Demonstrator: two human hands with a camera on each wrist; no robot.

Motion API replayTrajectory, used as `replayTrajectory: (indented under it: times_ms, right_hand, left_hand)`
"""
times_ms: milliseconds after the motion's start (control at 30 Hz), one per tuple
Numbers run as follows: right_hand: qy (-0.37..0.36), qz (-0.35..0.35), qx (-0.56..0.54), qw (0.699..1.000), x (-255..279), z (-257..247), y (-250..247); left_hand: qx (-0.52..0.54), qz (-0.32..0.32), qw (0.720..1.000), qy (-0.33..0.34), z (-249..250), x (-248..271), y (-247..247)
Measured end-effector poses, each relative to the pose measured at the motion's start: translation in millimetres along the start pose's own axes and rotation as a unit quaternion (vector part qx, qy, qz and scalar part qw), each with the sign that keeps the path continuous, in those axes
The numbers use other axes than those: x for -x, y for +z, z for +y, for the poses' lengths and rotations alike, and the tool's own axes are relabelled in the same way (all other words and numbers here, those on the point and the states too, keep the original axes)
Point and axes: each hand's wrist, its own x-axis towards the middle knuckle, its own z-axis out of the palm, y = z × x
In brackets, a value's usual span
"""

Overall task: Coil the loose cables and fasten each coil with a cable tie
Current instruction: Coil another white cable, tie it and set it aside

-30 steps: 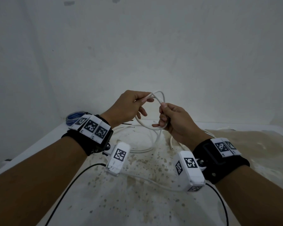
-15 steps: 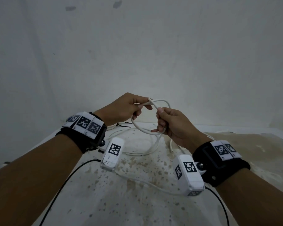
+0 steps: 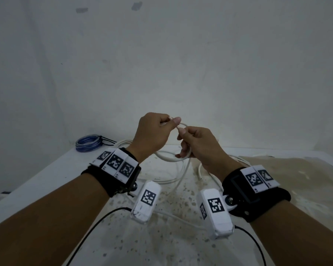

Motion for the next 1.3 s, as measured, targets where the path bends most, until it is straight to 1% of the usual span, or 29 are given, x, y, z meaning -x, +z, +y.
replayTrajectory:
  times_ms: [33, 67, 100, 133, 167, 200, 233, 267, 300, 333, 367, 467, 567, 633, 733, 800, 867, 967, 1033, 1100, 1167, 1200, 1267, 1300]
  right_hand:
    - [-0.001, 0.024, 0.025, 0.999, 1, -3, -1]
    - [-0.009, 0.073, 0.065, 0.995, -1, -5, -4]
    - [-0.033, 0.145, 0.128, 0.981, -5, -7, -8]
    - [-0.073, 0.22, 0.202, 0.952, -11, -8, -12]
    - [-0.119, 0.259, 0.258, 0.923, -15, -10, -17]
    - [-0.158, 0.239, 0.285, 0.915, -19, -13, -20]
    - [-0.181, 0.178, 0.283, 0.925, -23, -16, -22]
    - [-0.178, 0.105, 0.265, 0.942, -26, -17, -24]
    - [-0.157, 0.045, 0.237, 0.958, -26, -20, -25]
    - [-0.139, 0.006, 0.205, 0.969, -26, -21, -25]
    - [-0.127, -0.013, 0.173, 0.977, -24, -24, -25]
    - [-0.098, -0.035, 0.107, 0.989, -15, -27, -21]
    - [-0.046, -0.067, 0.091, 0.993, -8, -29, -24]
    - [-0.037, -0.085, 0.086, 0.992, -6, -28, -26]
    - [-0.057, -0.078, 0.085, 0.992, -5, -23, -24]
    - [-0.054, -0.072, 0.074, 0.993, -3, -20, -21]
    - [-0.026, -0.077, 0.054, 0.995, 0, -20, -16]
    - [0.015, -0.093, 0.017, 0.995, 4, -20, -1]
    - [0.032, -0.082, -0.038, 0.995, 2, -19, 6]
    - [0.04, -0.061, -0.074, 0.995, -3, -15, 10]
    - [0.042, -0.03, -0.082, 0.995, -7, -11, 14]
    - [0.037, -0.003, -0.085, 0.996, -10, -9, 15]
    - [0.022, 0.076, -0.108, 0.991, -16, -5, 15]
    - [0.016, 0.122, -0.131, 0.984, -19, -5, 12]
  left_hand:
    - [0.0, 0.004, 1.0, 0.009, 2, 0, 0]
    - [0.001, 0.004, 1.0, 0.016, 4, -1, 0]
    - [0.006, 0.001, 1.0, 0.021, 7, -2, -1]
    - [0.014, -0.004, 1.0, 0.025, 10, -2, -1]
    - [0.023, -0.01, 0.999, 0.027, 12, -3, -3]
    - [0.03, -0.014, 0.999, 0.029, 14, -4, -4]
    - [0.034, -0.014, 0.999, 0.03, 15, -5, -5]
    - [0.037, -0.009, 0.999, 0.031, 14, -6, -7]
    - [0.042, 0.0, 0.999, 0.03, 13, -9, -8]
    - [0.049, 0.011, 0.998, 0.026, 11, -10, -9]
    - [0.056, 0.022, 0.998, 0.02, 10, -11, -8]
    - [0.057, 0.038, 0.998, 0.014, 10, -8, -5]
    - [0.038, 0.064, 0.997, 0.0, 7, -9, -6]
    - [0.037, 0.082, 0.996, -0.011, 3, -11, -8]
    - [0.062, 0.091, 0.994, -0.023, 2, -9, -6]
    - [0.083, 0.101, 0.991, -0.037, -1, -7, -4]
    - [0.093, 0.1, 0.99, -0.037, -3, -2, -1]
    - [0.075, 0.091, 0.993, -0.009, -2, 3, 4]
    - [0.056, 0.095, 0.994, 0.001, 1, 4, 7]
    - [0.052, 0.102, 0.993, -0.003, 1, 2, 7]
    - [0.041, 0.089, 0.995, -0.022, 2, 1, 6]
    - [0.024, 0.075, 0.996, -0.035, 3, 0, 7]
    - [-0.037, 0.048, 0.996, -0.071, 4, 1, 7]
    - [-0.064, 0.054, 0.993, -0.081, 6, 5, 6]
